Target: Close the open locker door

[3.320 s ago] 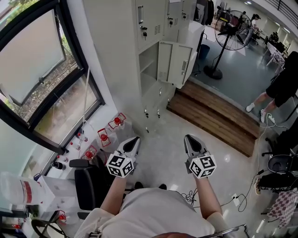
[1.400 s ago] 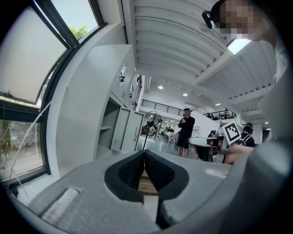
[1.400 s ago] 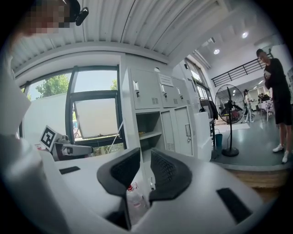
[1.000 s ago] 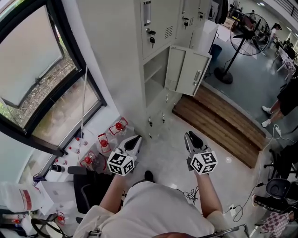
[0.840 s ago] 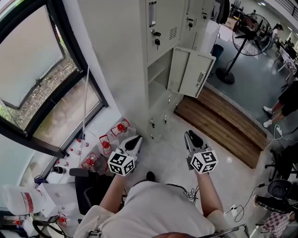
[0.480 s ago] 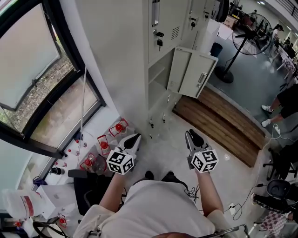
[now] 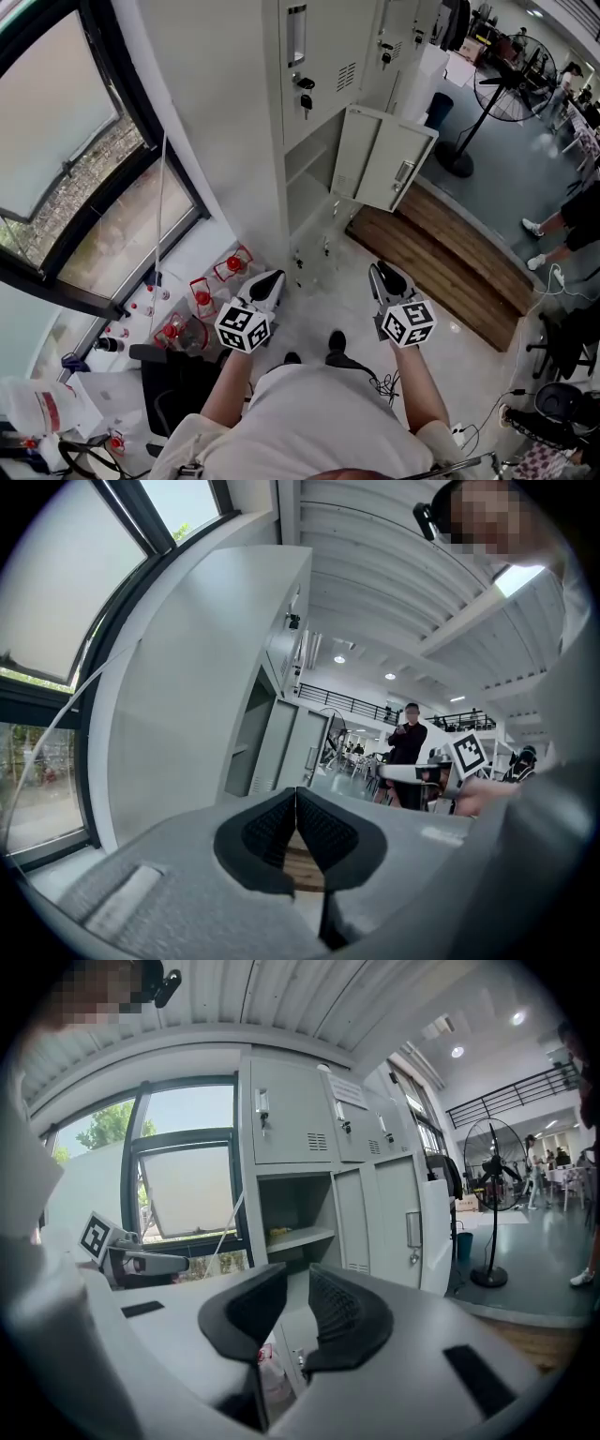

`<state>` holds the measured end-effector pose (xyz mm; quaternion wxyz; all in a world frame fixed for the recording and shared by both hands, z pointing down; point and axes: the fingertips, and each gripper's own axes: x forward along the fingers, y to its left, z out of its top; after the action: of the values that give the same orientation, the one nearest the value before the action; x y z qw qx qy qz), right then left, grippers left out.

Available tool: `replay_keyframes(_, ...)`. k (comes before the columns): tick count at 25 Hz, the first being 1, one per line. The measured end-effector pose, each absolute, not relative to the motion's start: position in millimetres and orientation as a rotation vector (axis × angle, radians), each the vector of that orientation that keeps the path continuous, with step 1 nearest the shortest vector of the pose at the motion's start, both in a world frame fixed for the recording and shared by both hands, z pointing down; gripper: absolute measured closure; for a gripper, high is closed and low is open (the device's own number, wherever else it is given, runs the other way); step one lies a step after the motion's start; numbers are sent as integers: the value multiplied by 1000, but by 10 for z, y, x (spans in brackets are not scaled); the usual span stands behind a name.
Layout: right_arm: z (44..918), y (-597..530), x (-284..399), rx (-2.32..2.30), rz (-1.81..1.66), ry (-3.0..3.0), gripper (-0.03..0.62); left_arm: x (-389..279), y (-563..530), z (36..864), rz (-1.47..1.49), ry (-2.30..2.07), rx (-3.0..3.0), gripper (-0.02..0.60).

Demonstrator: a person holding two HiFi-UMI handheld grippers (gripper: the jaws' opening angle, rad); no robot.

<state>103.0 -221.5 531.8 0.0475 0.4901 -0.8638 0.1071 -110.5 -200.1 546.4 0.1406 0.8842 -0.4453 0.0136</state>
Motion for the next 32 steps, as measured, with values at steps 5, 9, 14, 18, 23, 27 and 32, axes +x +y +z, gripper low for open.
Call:
replay_keyframes(5, 5267, -2549, 1293, 1487, 331, -2655, 533, -855, -2236, 5411, 36, -1309, 2553, 566)
replay_keyframes(9, 5256, -2780, 1480, 1471, 338, -2667, 526, -671, -2397, 5420, 19, -1321, 2529, 566)
replay_keyframes(14, 5243, -3035, 1723, 1456, 338, -2673, 526, -444, -2564, 5412, 10, -1332, 2518, 566)
replay_keyframes(18, 5270, -3240, 1894, 1448, 329, -2666, 526, -352, -2670, 5404, 10, -1361, 2507, 566)
replay_keyframes(23, 5321, -3502, 2083, 1432, 315, -2650, 526, -266, -2770, 5436, 7, -1399, 2485, 566)
replay_keyframes(27, 5352, -3728, 2225, 1421, 306, -2643, 523, -208, -2819, 5473, 2, -1435, 2460, 566)
replay_keyframes(32, 5380, -4054, 2384, 1426, 297, -2628, 517, -166, -2867, 5508, 10, -1473, 2434, 566)
